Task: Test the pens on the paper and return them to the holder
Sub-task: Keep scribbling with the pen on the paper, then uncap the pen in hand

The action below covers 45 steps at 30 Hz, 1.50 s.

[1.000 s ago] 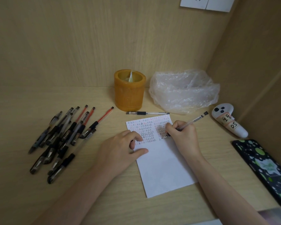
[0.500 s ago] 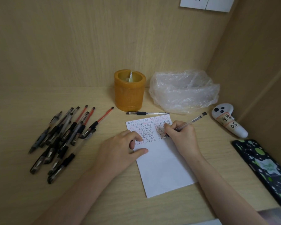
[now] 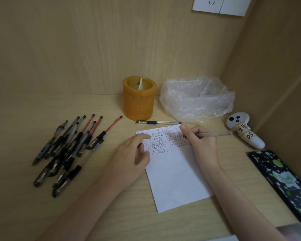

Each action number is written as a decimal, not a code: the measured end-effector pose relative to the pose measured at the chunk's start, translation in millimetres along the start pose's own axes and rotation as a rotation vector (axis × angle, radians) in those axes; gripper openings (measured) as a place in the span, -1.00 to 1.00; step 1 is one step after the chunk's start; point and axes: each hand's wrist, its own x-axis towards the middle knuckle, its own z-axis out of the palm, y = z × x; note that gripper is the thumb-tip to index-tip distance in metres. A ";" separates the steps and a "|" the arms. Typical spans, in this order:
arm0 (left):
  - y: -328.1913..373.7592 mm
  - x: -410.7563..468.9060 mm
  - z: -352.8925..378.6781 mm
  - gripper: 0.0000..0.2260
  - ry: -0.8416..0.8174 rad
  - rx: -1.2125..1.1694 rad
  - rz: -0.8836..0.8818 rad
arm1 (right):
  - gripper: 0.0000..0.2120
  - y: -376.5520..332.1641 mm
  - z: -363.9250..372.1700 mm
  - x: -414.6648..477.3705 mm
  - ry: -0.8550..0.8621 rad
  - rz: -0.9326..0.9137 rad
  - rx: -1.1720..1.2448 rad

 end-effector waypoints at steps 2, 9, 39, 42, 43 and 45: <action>0.4 -0.2 1.1 -0.62 -0.019 -0.163 0.034 | -0.78 -4.2 -1.4 -1.3 -0.033 -0.015 0.068; 8.7 1.2 7.7 -0.22 -0.111 -0.355 0.126 | -0.87 -16.0 -1.6 -5.4 -0.333 0.082 0.350; 20.4 -0.4 3.2 -0.25 -0.122 -0.385 0.042 | -0.78 -20.4 1.8 -13.0 -0.541 0.062 0.270; 20.6 -0.3 0.9 -0.25 -0.084 -0.395 0.033 | -0.68 -22.0 -3.7 -9.0 -0.452 0.084 0.343; 21.0 -0.5 0.5 -0.25 -0.079 -0.399 0.036 | -0.69 -22.3 -4.2 -8.7 -0.435 0.087 0.341; 21.5 -1.1 0.2 -0.25 -0.081 -0.413 0.041 | -0.70 -21.2 -2.3 -10.0 -0.428 0.087 0.317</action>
